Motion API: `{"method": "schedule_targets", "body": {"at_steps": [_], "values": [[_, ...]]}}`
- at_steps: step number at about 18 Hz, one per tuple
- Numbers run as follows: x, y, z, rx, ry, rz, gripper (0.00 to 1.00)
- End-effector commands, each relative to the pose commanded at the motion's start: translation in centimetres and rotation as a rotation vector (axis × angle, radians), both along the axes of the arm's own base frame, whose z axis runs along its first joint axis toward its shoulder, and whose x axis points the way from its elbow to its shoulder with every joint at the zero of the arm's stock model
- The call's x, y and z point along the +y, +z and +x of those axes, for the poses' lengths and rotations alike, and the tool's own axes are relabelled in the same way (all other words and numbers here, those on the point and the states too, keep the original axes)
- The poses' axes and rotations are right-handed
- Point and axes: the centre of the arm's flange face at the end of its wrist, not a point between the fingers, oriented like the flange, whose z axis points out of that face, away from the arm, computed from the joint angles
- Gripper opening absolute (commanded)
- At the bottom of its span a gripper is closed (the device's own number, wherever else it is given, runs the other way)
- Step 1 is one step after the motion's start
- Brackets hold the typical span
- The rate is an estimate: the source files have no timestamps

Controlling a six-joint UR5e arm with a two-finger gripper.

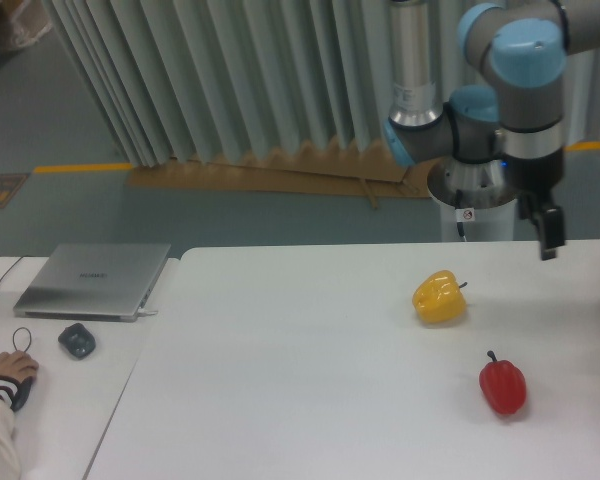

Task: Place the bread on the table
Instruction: 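Raise the open gripper and swing it away from the peppers, out of view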

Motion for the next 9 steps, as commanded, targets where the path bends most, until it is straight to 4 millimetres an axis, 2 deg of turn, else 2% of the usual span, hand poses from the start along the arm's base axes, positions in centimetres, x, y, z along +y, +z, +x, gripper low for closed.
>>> {"method": "schedule_targets", "body": {"at_steps": [6,9], "values": [[-2.1,-1.7,-3.9,-0.011,-0.086,-0.014,1.0],[-3.9,-2.7,-6.0,-0.031,-0.159,-0.027,1.0]]}}
